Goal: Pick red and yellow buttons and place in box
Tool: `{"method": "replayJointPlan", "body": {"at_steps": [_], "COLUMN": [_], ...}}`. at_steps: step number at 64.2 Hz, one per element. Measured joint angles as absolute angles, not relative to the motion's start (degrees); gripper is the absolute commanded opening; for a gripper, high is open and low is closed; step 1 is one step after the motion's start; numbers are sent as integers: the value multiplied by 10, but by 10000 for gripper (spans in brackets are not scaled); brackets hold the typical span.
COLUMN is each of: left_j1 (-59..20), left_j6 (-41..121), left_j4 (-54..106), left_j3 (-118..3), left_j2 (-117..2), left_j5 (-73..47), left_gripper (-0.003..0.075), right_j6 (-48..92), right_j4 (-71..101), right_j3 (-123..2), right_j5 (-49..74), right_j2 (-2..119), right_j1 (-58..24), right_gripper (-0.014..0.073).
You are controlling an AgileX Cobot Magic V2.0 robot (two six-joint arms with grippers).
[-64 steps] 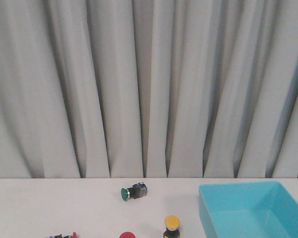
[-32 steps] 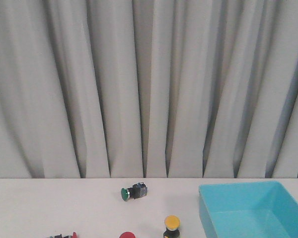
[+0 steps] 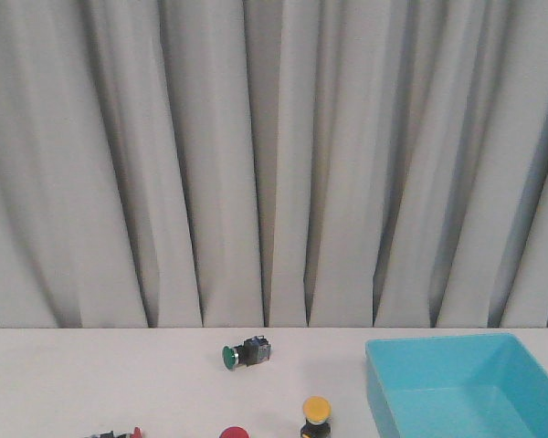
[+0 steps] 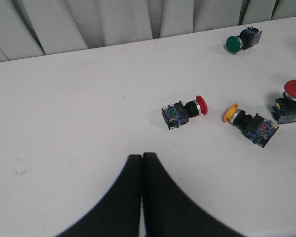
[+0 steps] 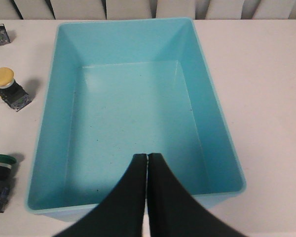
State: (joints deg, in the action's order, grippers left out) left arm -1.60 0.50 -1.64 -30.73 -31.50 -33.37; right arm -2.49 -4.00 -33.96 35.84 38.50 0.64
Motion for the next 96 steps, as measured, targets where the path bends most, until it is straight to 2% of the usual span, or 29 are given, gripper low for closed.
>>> {"method": "replayJointPlan", "body": {"at_steps": [5,11,22,29,43,72,87,96], "left_j1": [-16,-16,-16,-16,-33,-243,-282,-284], "left_j6": [5,5,5,9,63,240,313,350], "left_j4": [-16,-16,-16,-16,-4,12,12,12], "left_j3": [-307,-307,-307,-315,-383,-516,-597,-678], "left_j2": [-315,-320,-333,-349,-414,-662,-809,-894], "left_j5": [-334,-334,-334,-341,-378,-405,-405,-447], "left_gripper": [53,164,427,512,520,520,520,520], "right_j6": [-21,-8,5,5,6,7,7,7], "right_j4": [-40,-40,-40,-40,-39,-39,-39,-39], "right_j3": [-340,-340,-340,-340,-340,-340,-340,-340], "right_j5": [359,361,370,378,385,389,390,391], "right_j2": [391,392,392,392,392,392,392,392], "right_j1": [6,6,6,6,6,6,6,6], "right_gripper": [69,179,418,505,519,520,520,520]}}
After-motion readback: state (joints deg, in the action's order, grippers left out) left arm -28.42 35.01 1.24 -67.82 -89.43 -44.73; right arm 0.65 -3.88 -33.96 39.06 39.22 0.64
